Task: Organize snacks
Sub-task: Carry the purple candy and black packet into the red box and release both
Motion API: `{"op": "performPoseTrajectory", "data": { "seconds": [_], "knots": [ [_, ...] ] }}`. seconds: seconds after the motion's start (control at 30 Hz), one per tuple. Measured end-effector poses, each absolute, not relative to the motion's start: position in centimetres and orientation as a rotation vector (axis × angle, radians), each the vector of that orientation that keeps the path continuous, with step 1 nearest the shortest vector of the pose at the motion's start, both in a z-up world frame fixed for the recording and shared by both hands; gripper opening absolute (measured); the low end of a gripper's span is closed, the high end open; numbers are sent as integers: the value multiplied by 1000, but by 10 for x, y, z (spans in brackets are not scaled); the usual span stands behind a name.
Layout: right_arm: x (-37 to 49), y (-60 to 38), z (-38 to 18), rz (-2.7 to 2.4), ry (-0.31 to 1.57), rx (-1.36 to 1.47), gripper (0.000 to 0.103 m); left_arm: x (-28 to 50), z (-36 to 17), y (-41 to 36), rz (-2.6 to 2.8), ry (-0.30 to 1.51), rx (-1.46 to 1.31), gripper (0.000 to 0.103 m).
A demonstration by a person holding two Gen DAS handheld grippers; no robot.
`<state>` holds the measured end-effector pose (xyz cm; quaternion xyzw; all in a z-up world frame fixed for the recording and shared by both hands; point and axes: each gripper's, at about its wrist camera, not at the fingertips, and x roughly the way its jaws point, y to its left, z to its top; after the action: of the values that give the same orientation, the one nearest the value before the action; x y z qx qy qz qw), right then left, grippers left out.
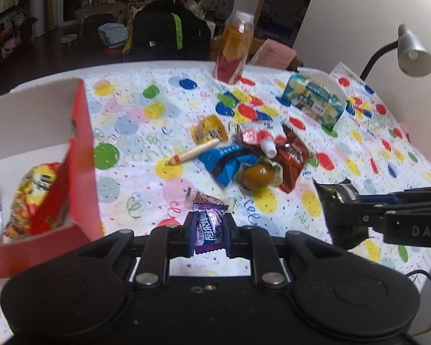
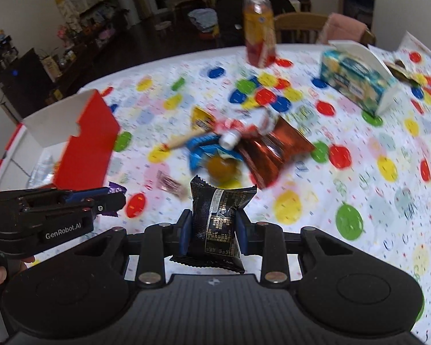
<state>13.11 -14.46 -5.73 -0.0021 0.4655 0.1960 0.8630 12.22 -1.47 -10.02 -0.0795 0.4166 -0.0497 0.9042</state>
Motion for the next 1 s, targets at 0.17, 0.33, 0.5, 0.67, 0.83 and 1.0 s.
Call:
{"op": "performPoseTrajectory", "data": {
  "seconds": [0.17,0.33,0.5,0.67,0.83,1.0],
  "knots": [
    [131,-114,-40,479,948,-38,31,112,-78,7,-74,820,-186,16],
    [134,-77,-28,545,924,-79,31,102,-58,35,-33,779,-205,16],
    [138,-34,-18,607,903,-110,31,97,-44,68,15,745,-219,16],
    [141,9,-10,665,876,-140,31,93,-36,104,70,717,-222,16],
    [146,50,-10,699,861,-169,31,93,-35,140,118,708,-220,16],
    [155,87,-17,717,869,-190,31,97,-42,173,167,721,-210,16]
  ]
}}
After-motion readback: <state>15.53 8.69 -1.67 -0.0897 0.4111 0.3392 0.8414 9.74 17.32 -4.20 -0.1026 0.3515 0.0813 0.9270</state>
